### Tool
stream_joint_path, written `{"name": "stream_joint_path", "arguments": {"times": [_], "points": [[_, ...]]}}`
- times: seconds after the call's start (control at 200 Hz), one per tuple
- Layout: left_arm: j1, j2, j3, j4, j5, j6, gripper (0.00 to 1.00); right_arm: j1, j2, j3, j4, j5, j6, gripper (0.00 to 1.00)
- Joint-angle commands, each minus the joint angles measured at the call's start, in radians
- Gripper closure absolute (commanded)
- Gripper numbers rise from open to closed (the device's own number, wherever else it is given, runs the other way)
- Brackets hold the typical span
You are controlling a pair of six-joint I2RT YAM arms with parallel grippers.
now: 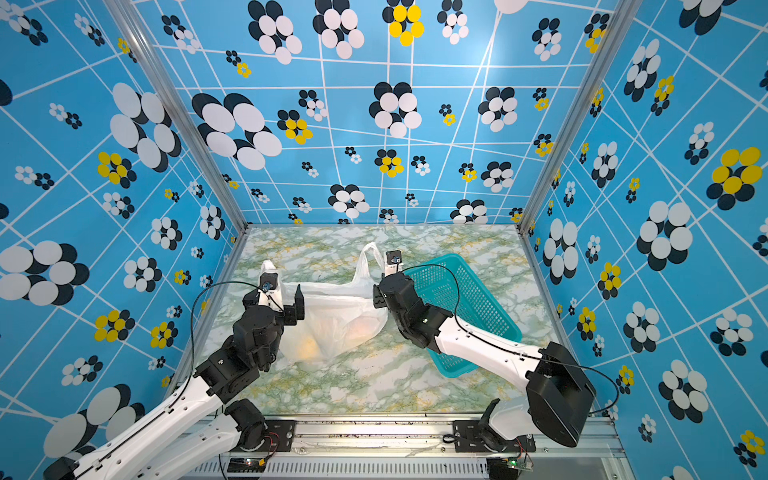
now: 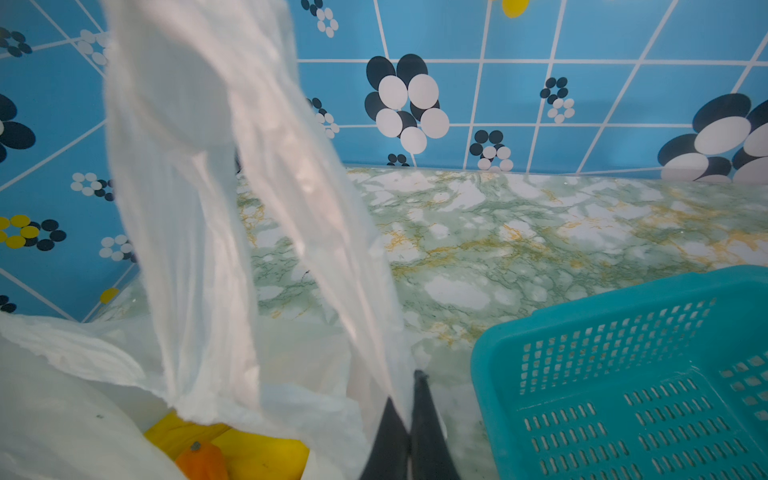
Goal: Untie the knot of the plastic bag and take out the fruit
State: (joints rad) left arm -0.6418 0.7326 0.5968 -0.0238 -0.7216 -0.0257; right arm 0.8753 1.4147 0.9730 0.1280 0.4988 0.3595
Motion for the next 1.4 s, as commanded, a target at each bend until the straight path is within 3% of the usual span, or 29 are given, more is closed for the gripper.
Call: {"name": "stream_joint_path", "arguments": {"times": [0.0,0.175,0.325,0.585,0.69,0.82,0.93,1.015,1.07,1.129,1.189,1.304,1.334,1.394], "points": [[0.037,0.000,0.046,-0.007,0.046,-0.016,0.10,-0.006,-0.021,-0.022,0.036,-0.014,0.023,1.00],[0.080,0.030,0.113,-0.032,0.067,-0.017,0.09,-0.006,-0.027,-0.027,0.057,-0.041,0.015,1.00],[0.099,0.037,0.149,-0.035,0.068,-0.014,0.03,-0.006,-0.028,-0.025,0.074,-0.072,0.009,0.92],[0.116,0.073,0.167,-0.019,0.090,-0.013,0.01,-0.006,-0.014,-0.007,0.080,-0.077,0.007,0.58],[0.119,0.084,0.176,-0.010,0.107,-0.008,0.12,-0.006,-0.007,0.019,0.069,-0.075,-0.005,0.44],[0.122,0.080,0.199,-0.010,0.138,-0.005,0.36,-0.006,0.026,0.092,0.037,-0.070,-0.037,0.36],[0.122,0.071,0.214,-0.016,0.164,-0.002,0.64,-0.007,0.067,0.153,0.022,-0.089,-0.057,0.28],[0.122,0.063,0.217,-0.013,0.177,-0.001,0.77,-0.006,0.099,0.186,0.028,-0.101,-0.065,0.24],[0.123,0.060,0.219,-0.016,0.179,0.001,0.84,-0.006,0.124,0.215,0.015,-0.096,-0.068,0.24],[0.123,0.057,0.222,-0.018,0.184,0.007,0.89,-0.006,0.145,0.240,0.006,-0.091,-0.077,0.33],[0.123,0.055,0.221,-0.015,0.193,0.016,0.92,-0.007,0.163,0.260,-0.001,-0.085,-0.087,0.48],[0.135,0.058,0.219,0.000,0.213,0.021,0.98,-0.011,0.187,0.300,-0.024,-0.055,-0.093,0.94],[0.143,0.063,0.220,0.007,0.223,0.020,0.99,-0.015,0.190,0.309,-0.024,-0.048,-0.095,1.00],[0.174,0.083,0.233,0.020,0.255,0.012,1.00,-0.020,0.200,0.336,-0.022,-0.031,-0.098,1.00]]}}
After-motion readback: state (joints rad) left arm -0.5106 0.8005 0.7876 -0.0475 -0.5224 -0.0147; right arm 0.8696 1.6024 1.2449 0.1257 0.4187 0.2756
